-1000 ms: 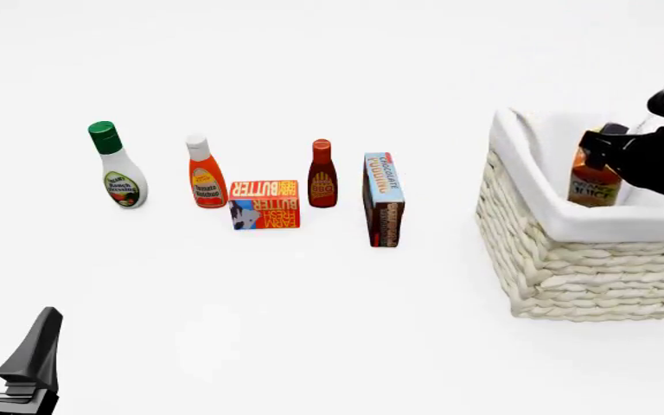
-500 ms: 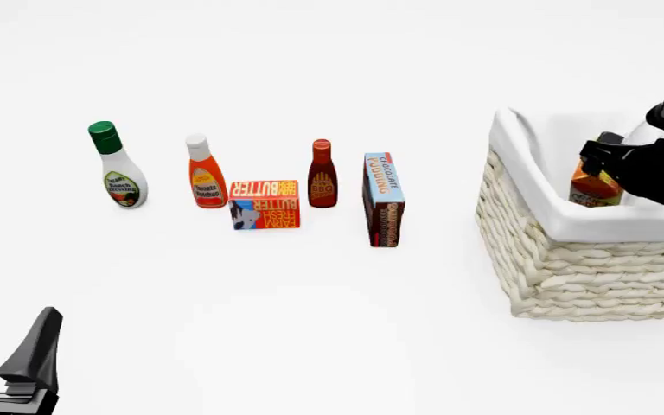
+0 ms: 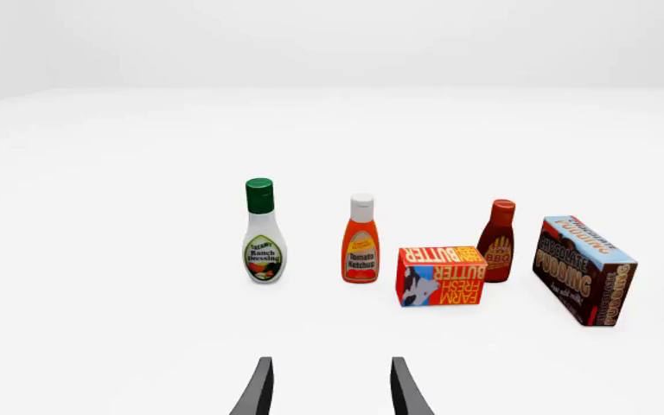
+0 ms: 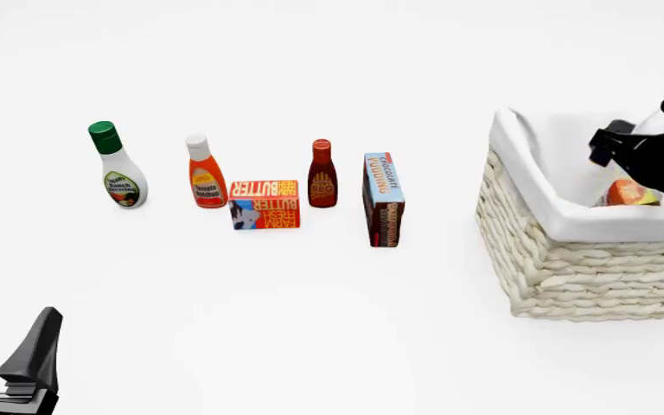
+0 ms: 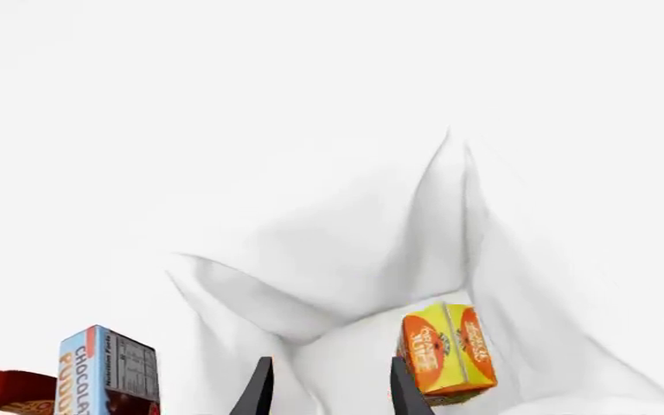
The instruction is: Pick the orange juice and place it in the basket.
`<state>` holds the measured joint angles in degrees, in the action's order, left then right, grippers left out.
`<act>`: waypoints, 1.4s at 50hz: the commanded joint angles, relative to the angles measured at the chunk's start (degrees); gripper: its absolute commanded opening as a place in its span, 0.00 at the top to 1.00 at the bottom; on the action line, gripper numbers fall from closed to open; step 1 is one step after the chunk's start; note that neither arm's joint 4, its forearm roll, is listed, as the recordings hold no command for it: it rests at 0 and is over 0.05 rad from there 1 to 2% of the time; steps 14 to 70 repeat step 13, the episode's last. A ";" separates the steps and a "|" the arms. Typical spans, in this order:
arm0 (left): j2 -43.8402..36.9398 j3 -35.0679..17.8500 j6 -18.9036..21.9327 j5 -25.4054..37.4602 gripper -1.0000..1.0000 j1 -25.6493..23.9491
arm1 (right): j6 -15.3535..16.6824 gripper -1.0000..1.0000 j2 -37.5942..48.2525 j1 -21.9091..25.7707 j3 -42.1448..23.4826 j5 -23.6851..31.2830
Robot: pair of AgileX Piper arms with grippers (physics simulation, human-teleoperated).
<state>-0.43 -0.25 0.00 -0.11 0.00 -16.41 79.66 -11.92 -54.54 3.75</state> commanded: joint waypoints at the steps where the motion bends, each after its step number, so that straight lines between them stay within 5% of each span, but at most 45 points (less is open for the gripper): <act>1: 0.00 0.00 0.00 0.00 0.00 0.00 | 2.79 0.00 -2.19 -0.28 -0.14 1.46; 7: 0.00 0.00 0.00 0.00 0.00 0.00 | 6.69 0.00 -4.33 -1.04 0.44 3.25; 10: 0.00 0.00 0.00 0.00 0.00 0.00 | 6.05 0.00 -5.86 -0.64 1.31 3.45; 12: 0.00 0.00 0.00 0.00 0.00 0.00 | 9.28 0.00 -6.74 -0.13 1.63 4.51; 70: 0.00 0.00 0.00 0.00 0.00 0.00 | 8.05 0.00 -7.36 0.10 2.00 4.44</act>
